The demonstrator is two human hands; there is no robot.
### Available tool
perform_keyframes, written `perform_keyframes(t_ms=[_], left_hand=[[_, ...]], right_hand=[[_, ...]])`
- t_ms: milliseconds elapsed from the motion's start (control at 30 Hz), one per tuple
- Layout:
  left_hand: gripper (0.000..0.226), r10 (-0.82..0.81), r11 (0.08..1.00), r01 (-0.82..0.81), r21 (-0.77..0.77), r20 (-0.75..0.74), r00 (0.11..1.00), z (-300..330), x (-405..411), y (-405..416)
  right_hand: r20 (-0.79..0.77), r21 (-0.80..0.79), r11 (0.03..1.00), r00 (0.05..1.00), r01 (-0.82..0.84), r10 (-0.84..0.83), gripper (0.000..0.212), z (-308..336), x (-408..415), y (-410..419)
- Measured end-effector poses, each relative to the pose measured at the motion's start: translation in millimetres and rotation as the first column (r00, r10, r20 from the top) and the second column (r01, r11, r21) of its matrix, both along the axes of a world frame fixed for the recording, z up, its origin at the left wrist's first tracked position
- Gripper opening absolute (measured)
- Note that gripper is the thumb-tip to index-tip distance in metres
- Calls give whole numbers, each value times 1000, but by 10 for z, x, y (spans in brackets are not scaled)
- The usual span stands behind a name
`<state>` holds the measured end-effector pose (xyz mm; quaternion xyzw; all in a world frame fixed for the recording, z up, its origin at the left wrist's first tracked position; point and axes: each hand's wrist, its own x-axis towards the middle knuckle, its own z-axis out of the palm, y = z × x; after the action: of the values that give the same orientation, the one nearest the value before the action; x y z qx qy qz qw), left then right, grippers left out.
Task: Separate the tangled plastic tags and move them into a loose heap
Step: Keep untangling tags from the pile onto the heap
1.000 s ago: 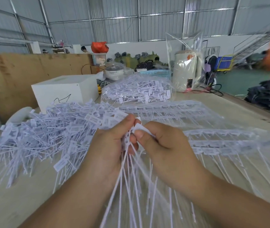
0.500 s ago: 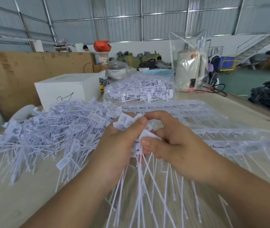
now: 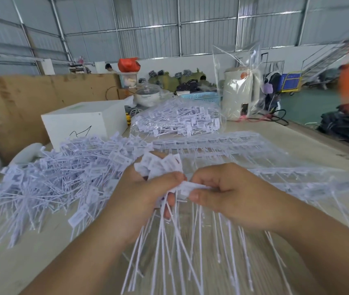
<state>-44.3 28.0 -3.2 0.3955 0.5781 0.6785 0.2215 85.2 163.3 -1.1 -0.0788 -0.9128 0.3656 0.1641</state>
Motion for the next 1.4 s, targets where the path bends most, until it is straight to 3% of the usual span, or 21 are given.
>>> perform_keyframes(t_ms=[100, 167, 367, 533, 633, 700, 733, 800, 867, 1000, 1100, 1267, 1333, 1400], left_hand=[[12, -15, 1000, 14, -19, -91, 996, -43, -29, 18], [13, -3, 1000, 3, 7, -65, 998, -44, -30, 15], [11, 25, 989, -72, 129, 337, 941, 34, 131, 58], [20, 9, 988, -85, 127, 506, 863, 8, 159, 82], [28, 124, 970, -223, 96, 593, 795, 8, -65, 17], [25, 273, 933, -353, 73, 497, 824, 11, -241, -32], [22, 310, 928, -367, 63, 417, 854, 7, -278, -35], [15, 272, 954, -295, 49, 267, 925, -13, -209, 15], [14, 153, 986, -162, 43, 155, 976, -58, -59, 82], [32, 64, 998, -65, 4, 126, 990, -117, -22, 70], [34, -26, 1000, 26, 12, -5, 1000, -141, -23, 57], [27, 14, 997, -12, 74, -22, 1000, -129, -42, 71], [27, 63, 993, -63, 100, 0, 998, -112, -68, 57], [28, 102, 991, -96, 92, -58, 993, -117, -81, 49]], right_hand=[[-57, -95, 995, 998, -2, -4, 22, 3, 1, 16], [-117, -121, 993, 993, 16, -30, 23, -8, -14, 7], [-385, -269, 957, 899, 109, -210, 28, -77, -158, -205], [-482, -202, 957, 830, 206, -280, 24, -145, -232, -353], [-556, -308, 906, 718, 290, -419, 32, -86, -194, -210], [-561, -348, 888, 692, 302, -455, 33, -35, -116, -69], [-534, -362, 896, 731, 256, -425, 27, -26, -82, -58], [-451, -363, 928, 857, 78, -249, 4, -59, -91, -108], [-384, -292, 956, 920, -35, -84, 19, -132, -145, -185], [-342, -154, 988, 939, -19, -35, 28, -143, -167, -220], [-281, -98, 995, 958, 20, -47, 35, -145, -138, -192], [-163, -259, 965, 987, -31, -12, 26, -86, -98, -139], [-132, -239, 971, 990, 11, -44, 5, -60, -79, -120], [-99, -237, 971, 995, 4, -29, 24, -65, -77, -122]])
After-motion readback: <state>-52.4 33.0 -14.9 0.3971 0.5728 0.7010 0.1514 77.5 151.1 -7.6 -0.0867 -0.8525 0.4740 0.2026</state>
